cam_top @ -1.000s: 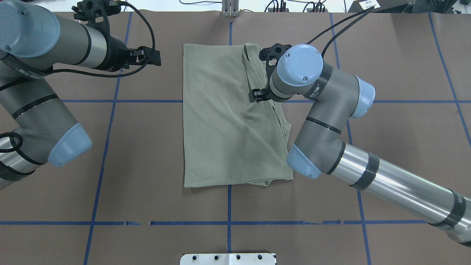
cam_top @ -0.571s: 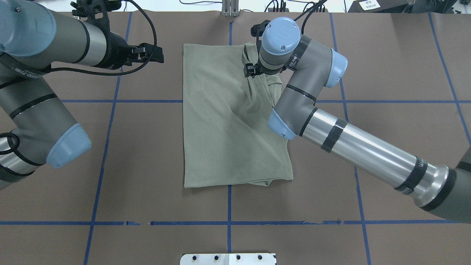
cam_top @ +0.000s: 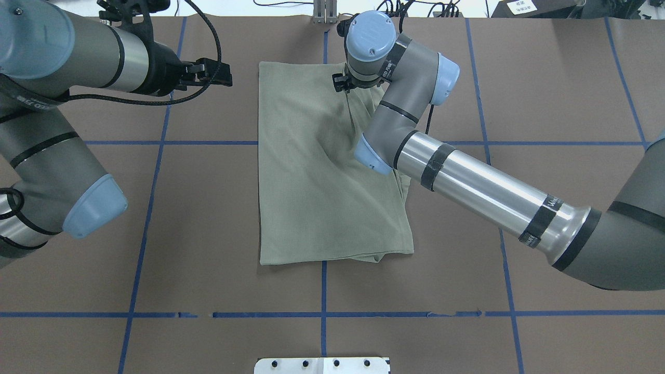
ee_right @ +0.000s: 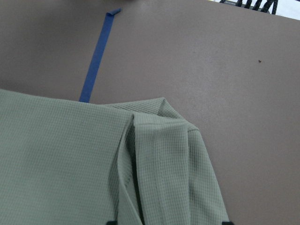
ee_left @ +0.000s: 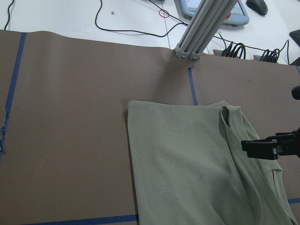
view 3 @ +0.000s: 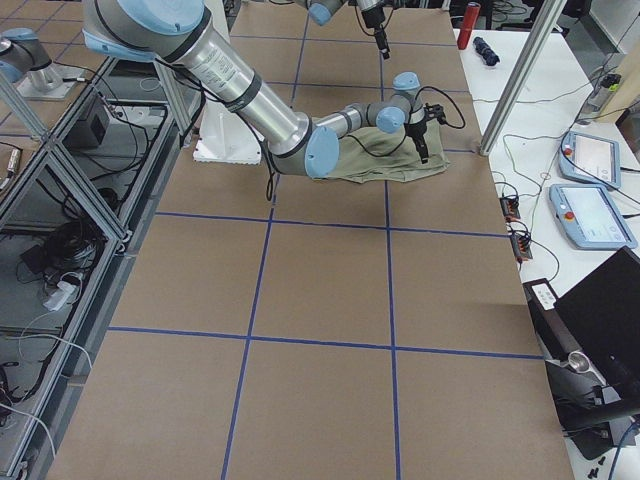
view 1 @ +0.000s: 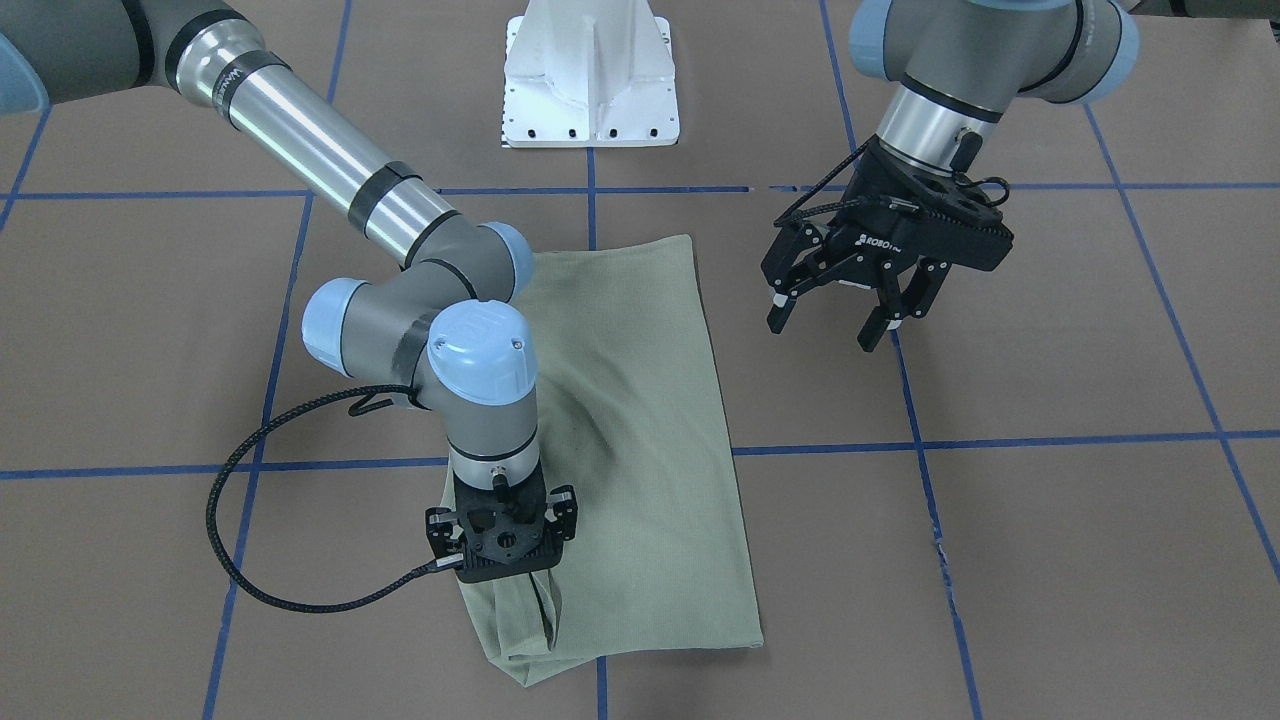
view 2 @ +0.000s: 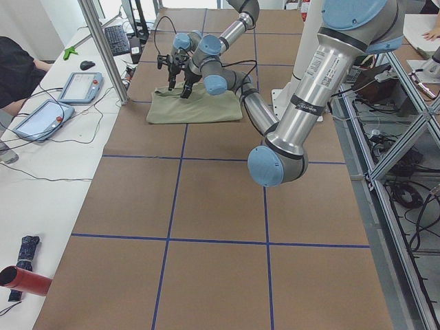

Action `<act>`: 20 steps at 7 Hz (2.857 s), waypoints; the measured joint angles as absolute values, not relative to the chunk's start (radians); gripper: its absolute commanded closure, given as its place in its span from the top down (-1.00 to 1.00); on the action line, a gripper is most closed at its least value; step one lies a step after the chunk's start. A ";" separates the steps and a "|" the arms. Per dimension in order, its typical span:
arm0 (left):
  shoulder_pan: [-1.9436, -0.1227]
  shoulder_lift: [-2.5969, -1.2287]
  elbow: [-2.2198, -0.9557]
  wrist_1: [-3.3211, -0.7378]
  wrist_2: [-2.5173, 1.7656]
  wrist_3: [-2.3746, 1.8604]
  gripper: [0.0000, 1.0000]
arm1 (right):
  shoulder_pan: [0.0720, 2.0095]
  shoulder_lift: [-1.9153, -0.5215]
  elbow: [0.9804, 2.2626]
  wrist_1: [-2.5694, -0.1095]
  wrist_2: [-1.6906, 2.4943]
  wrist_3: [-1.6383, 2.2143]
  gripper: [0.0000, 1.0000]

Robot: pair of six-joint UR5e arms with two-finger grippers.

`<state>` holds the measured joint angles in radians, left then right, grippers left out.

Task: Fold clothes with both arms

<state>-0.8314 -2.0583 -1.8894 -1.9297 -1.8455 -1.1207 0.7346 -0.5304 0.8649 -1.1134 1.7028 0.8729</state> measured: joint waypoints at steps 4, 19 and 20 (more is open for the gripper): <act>-0.834 -2.059 -1.906 -1.930 -1.845 -1.126 0.99 | 0.732 -0.472 0.737 -1.033 1.706 0.867 -0.69; -0.839 -2.066 -1.908 -1.930 -1.845 -1.126 0.99 | 0.732 -0.429 0.636 -0.965 1.712 0.865 0.07; -0.839 -2.067 -1.908 -1.930 -1.846 -1.126 0.99 | 0.731 -0.425 0.635 -0.965 1.712 0.865 0.06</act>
<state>-0.8390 -2.0670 -1.9083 -1.9298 -1.8457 -1.1259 0.7314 -0.4247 0.6348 -0.9649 1.7119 0.8652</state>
